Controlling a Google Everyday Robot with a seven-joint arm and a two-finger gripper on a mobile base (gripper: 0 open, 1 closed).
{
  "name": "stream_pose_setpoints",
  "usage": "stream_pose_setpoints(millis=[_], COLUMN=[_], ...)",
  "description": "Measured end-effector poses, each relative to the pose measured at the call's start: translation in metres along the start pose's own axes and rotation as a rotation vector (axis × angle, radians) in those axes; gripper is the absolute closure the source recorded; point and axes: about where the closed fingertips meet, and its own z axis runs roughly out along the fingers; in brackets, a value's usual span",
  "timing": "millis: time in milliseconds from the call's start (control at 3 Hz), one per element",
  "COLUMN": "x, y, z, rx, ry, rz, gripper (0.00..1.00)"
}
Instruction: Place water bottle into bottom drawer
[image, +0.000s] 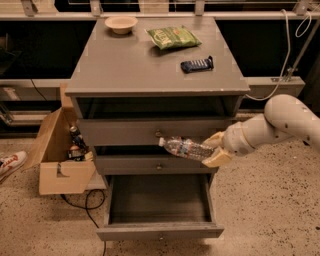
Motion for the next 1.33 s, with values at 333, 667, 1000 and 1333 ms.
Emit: stream_pose_setpoints(millis=[333, 667, 1000, 1333], x=[0.037, 0.079, 0.134, 0.168], y=[0.015, 0.028, 0.037, 0.041], z=[0.018, 0.042, 0.088, 0.12], rx=[-0.01, -0.02, -0.025, -0.028], ry=[-0.046, -0.046, -0.003, 0.017], rz=[0.04, 0.099, 0.194, 0.259], gripper=[1.0, 1.0, 1.0, 1.0])
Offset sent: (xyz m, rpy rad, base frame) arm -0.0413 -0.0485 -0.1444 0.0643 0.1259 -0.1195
